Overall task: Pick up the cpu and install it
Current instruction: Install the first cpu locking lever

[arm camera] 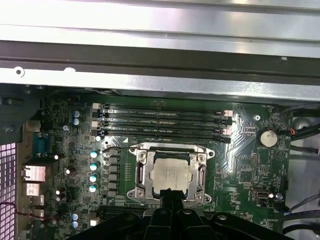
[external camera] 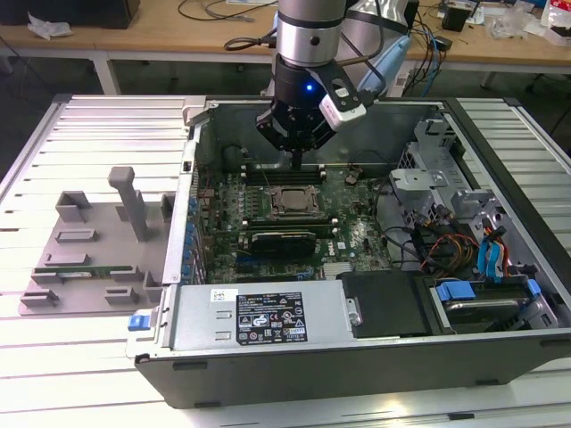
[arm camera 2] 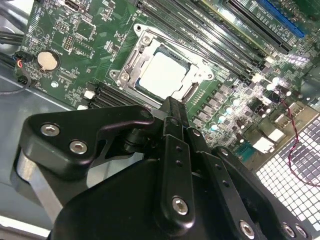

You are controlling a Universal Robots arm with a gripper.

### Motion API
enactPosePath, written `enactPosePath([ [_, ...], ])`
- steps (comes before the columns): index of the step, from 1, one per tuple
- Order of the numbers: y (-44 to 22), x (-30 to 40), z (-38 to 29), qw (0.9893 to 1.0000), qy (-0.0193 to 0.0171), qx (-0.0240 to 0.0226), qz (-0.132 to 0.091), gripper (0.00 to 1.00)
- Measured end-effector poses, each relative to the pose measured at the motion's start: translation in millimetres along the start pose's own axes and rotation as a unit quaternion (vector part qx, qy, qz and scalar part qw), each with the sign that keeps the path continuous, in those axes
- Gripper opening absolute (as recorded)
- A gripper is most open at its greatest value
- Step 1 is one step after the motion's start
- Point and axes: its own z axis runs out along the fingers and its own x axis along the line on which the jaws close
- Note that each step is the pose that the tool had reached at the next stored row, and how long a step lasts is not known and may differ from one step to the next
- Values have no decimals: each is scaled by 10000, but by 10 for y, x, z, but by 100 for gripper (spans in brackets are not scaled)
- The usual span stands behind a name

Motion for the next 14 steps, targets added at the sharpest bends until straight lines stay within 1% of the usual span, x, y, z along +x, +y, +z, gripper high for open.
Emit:
enactPosePath([
  [4, 0, 1, 0, 10000, 0, -1, -2, 11],
  [7, 3, 55, 1, 10000, -1, 0, -1, 11],
  [10, 5, 90, 0, 10000, -1, 0, -1, 11],
  [14, 9, 166, 1, 10000, -1, 9, -1, 11],
])
